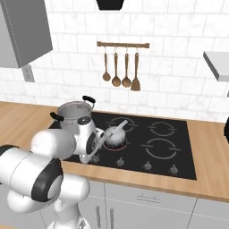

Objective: Pick the kettle from the counter and place it on a stove burner. Then turn the burner on.

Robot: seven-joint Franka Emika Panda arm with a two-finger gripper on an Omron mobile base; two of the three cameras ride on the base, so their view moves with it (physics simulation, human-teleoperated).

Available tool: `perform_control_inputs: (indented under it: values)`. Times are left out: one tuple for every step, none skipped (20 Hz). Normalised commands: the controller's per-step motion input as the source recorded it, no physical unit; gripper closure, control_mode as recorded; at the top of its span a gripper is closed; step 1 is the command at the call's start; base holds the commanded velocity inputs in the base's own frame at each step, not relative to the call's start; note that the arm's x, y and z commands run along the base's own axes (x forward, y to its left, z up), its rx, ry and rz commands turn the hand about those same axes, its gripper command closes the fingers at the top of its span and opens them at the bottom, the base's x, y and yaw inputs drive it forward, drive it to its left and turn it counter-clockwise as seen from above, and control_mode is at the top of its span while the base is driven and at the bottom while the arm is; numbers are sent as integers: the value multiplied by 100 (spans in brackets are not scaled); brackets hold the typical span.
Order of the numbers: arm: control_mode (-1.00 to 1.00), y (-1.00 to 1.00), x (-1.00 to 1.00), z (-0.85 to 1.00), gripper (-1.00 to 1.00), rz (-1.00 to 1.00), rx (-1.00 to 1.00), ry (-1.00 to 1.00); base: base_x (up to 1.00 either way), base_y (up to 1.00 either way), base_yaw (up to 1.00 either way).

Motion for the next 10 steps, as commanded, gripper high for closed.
perform_control_inputs:
  values:
    - [-100,-9,-41,50,-100,0,0,-13,0,0,0]
    - [-100,-9,-44,54,-100,0,0,-13,0,0,0]
    - [-100,-7,-47,63,-100,0,0,-14,0,0,0]
    - [-100,-4,-46,69,-100,0,0,-16,0,0,0]
    - [-100,-3,-44,76,-100,0,0,-16,0,0,0]
    - [-100,-1,-41,86,-100,0,0,-18,0,0,0]
    - [-100,0,-39,89,-100,0,0,-18,0,0,0]
    - [-100,0,-42,85,-100,0,0,-17,0,0,0]
    - [-100,0,-51,76,-100,0,0,-15,0,0,0]
    - [-100,0,-64,60,-100,0,0,-11,0,0,0]
